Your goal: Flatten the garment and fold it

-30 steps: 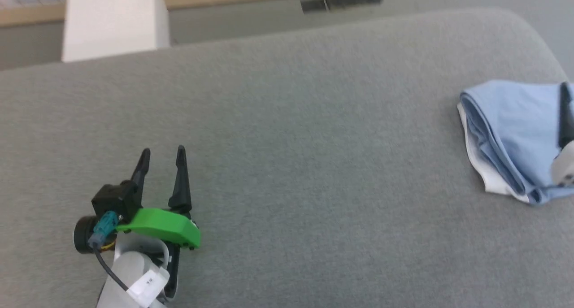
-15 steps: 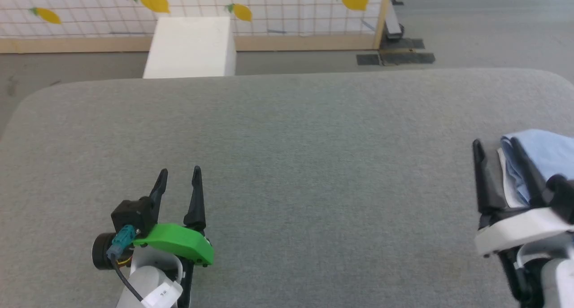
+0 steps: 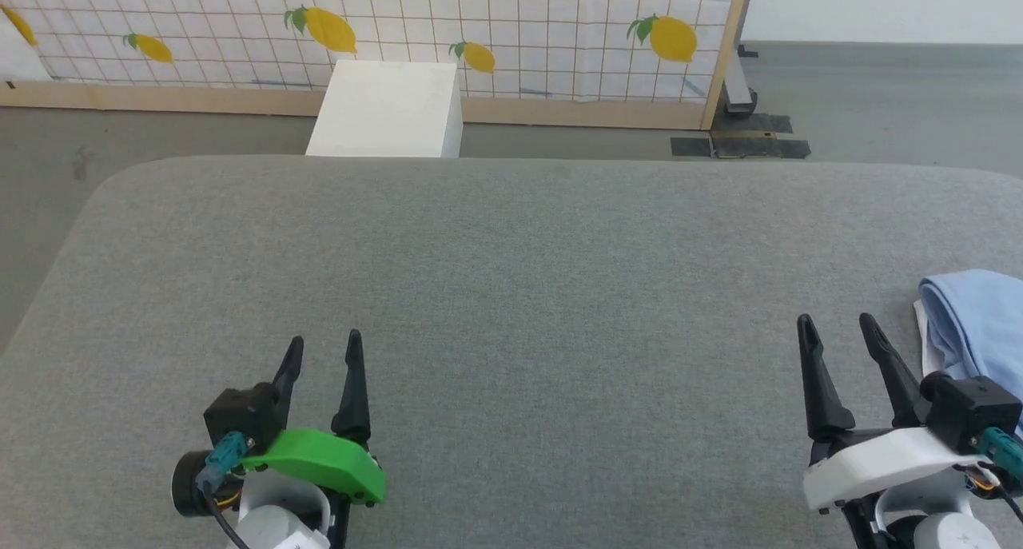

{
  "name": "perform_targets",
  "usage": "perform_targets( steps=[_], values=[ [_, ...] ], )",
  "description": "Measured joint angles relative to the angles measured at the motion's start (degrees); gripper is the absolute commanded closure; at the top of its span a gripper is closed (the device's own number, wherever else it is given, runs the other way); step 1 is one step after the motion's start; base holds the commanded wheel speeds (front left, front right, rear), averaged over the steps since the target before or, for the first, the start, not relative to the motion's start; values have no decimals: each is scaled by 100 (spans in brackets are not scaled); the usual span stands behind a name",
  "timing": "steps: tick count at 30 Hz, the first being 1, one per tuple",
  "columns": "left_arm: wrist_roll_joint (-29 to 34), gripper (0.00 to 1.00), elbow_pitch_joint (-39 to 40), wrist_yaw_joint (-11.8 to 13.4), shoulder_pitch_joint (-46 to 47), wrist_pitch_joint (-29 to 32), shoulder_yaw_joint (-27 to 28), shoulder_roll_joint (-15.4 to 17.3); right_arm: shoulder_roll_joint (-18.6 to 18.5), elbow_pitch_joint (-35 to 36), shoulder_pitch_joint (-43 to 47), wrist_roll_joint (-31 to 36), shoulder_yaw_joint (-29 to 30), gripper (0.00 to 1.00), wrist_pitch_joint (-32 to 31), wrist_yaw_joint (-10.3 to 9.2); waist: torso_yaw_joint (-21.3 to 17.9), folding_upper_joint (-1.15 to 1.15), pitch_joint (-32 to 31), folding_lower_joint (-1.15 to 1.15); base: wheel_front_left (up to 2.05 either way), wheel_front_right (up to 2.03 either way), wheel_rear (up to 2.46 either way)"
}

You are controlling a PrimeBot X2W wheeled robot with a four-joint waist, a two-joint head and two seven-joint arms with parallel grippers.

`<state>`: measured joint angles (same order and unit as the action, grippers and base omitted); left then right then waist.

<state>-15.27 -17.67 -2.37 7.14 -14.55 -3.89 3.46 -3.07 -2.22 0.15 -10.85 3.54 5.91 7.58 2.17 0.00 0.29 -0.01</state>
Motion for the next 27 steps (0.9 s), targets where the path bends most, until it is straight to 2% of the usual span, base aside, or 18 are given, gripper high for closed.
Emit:
perform_targets(
  steps=[10, 11, 27],
  values=[
    [-1, 0, 30, 42, -37, 0, -3, -12, 3, -85, 40, -54, 9, 0, 19, 1, -27, 0, -19, 0, 0, 0, 0],
    [-1, 100, 27, 42, -35, 10, -5, -11, 3, -88, 42, -57, 9, 100, 15, 1, -28, 0, -18, 0, 0, 0, 0],
    [16, 100, 109, 42, -33, 88, -11, -11, 2, -82, 42, -18, 3, 100, -10, 1, -43, 0, -20, 0, 0, 0, 0]
  ],
)
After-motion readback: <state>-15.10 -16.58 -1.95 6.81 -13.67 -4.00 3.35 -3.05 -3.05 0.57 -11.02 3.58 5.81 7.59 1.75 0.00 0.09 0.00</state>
